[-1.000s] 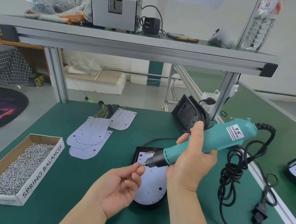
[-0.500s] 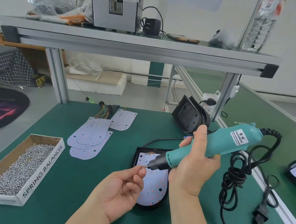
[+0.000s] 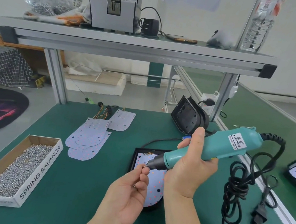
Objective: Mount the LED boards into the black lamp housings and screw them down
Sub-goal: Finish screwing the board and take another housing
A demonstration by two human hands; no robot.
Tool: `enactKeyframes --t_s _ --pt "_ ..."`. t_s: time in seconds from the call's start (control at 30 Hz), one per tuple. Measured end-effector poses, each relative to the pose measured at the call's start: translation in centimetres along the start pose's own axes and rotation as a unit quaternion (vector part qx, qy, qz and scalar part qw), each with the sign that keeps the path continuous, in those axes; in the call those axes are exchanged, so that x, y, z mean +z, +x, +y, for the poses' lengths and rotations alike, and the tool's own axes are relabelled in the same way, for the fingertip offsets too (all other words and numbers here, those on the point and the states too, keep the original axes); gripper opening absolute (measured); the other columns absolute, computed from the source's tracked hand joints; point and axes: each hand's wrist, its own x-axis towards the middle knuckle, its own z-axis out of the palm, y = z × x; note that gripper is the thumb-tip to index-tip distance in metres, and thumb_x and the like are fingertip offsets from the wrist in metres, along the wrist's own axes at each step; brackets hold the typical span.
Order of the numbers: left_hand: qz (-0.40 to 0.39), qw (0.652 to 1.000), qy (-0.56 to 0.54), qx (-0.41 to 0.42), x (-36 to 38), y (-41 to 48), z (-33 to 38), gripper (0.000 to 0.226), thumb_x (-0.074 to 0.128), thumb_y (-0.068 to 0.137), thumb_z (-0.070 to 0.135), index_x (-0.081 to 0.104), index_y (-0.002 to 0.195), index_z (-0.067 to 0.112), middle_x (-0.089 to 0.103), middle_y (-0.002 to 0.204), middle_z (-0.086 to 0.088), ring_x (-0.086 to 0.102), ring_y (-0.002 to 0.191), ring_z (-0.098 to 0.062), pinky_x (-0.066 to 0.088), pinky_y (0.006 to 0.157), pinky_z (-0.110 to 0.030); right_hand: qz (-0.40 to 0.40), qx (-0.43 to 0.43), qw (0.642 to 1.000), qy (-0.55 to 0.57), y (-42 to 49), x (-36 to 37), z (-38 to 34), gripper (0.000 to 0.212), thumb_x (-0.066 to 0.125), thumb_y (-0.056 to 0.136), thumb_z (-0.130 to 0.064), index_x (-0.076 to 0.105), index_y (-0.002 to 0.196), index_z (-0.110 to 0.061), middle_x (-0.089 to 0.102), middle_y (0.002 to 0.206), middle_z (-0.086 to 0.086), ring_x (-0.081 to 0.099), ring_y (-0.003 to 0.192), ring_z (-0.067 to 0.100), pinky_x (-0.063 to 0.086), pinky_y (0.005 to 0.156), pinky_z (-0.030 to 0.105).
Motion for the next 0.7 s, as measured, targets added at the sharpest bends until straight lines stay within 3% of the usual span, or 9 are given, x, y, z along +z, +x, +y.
enactKeyframes --t_s 0.1,0.17,0.23,0.33,0.4,0.5,0.57,0.63,0.7 --pt "-0.023 0.997 0.069 0.018 -0.8 0.3 0.3 0.023 0.075 0.070 0.012 0.075 0.084 -0.006 0.066 0.077 -0.013 0.056 0.053 -0.012 0.047 0.042 -0.016 0.001 0.006 1.000 0.001 0.4 0.0 0.2 0.026 0.072 0.080 -0.044 0.066 0.056 -0.036 0.053 0.052 -0.002 0.049 0.054 0.017 0.044 0.064 0.033" --pt "-0.012 0.988 0.149 0.047 -1.4 0.8 0.7 0.035 0.076 0.077 0.031 0.077 0.091 -0.002 0.065 0.073 -0.010 0.053 0.052 -0.011 0.045 0.042 -0.018 -0.003 0.003 1.000 0.006 0.9 0.2 0.2 0.026 0.072 0.081 -0.044 0.066 0.057 -0.036 0.052 0.052 -0.004 0.048 0.053 0.017 0.044 0.065 0.034" --pt "0.045 0.955 0.273 0.103 -2.1 1.6 1.9 0.043 0.067 0.088 0.045 0.071 0.097 0.003 0.059 0.066 -0.006 0.044 0.048 -0.011 0.036 0.041 -0.020 -0.011 -0.002 1.000 0.005 1.4 0.4 0.2 0.026 0.072 0.081 -0.044 0.067 0.057 -0.036 0.052 0.052 -0.006 0.048 0.052 0.015 0.043 0.062 0.032" --pt "0.163 0.829 0.499 0.194 -3.1 3.5 4.2 0.043 0.067 0.088 0.050 0.059 0.081 0.009 0.056 0.072 0.004 0.044 0.057 -0.012 0.036 0.058 -0.027 -0.024 -0.002 1.000 0.000 2.5 0.7 0.5 0.025 0.073 0.078 -0.046 0.066 0.057 -0.035 0.053 0.051 -0.004 0.048 0.051 0.015 0.043 0.056 0.028" --pt "0.179 0.748 0.613 0.180 -3.1 4.7 5.1 0.047 0.072 0.080 0.056 0.059 0.077 0.010 0.059 0.078 0.007 0.049 0.066 -0.017 0.037 0.064 -0.031 -0.033 -0.005 0.999 -0.013 3.2 0.9 1.0 0.024 0.074 0.076 -0.047 0.065 0.057 -0.035 0.053 0.051 -0.004 0.049 0.051 0.015 0.043 0.054 0.026" --pt "0.135 0.686 0.703 0.128 -1.9 6.3 4.9 0.058 0.078 0.062 0.057 0.033 0.060 0.021 0.030 0.053 0.009 0.027 0.057 -0.019 0.020 0.058 -0.030 -0.056 -0.013 0.997 -0.042 4.0 1.3 1.9 0.028 0.074 0.079 -0.042 0.062 0.056 -0.031 0.053 0.051 -0.003 0.050 0.050 0.015 0.043 0.055 0.029" --pt "0.126 0.646 0.746 0.103 -1.2 7.1 4.6 0.063 0.076 0.051 0.056 0.025 0.060 0.021 0.024 0.050 0.010 0.026 0.054 -0.019 0.018 0.055 -0.028 -0.072 -0.023 0.995 -0.061 4.3 1.5 2.7 0.030 0.074 0.082 -0.035 0.057 0.060 -0.026 0.053 0.050 -0.003 0.050 0.047 0.012 0.043 0.053 0.023" --pt "0.107 0.651 0.749 0.069 -0.6 7.6 4.3 0.059 0.077 0.047 0.053 0.032 0.061 0.019 0.034 0.057 0.005 0.032 0.057 -0.020 0.023 0.057 -0.028 -0.085 -0.032 0.993 -0.075 4.6 1.8 3.6 0.030 0.074 0.083 -0.031 0.053 0.064 -0.020 0.054 0.050 -0.003 0.051 0.045 0.011 0.043 0.050 0.020" --pt "0.071 0.698 0.712 0.037 -0.2 7.9 4.0 0.049 0.082 0.048 0.045 0.049 0.066 0.012 0.051 0.065 -0.002 0.046 0.059 -0.023 0.035 0.058 -0.030 -0.105 -0.037 0.990 -0.088 4.7 2.1 4.5 0.029 0.074 0.083 -0.029 0.053 0.063 -0.026 0.053 0.050 -0.004 0.050 0.046 0.011 0.043 0.049 0.020"
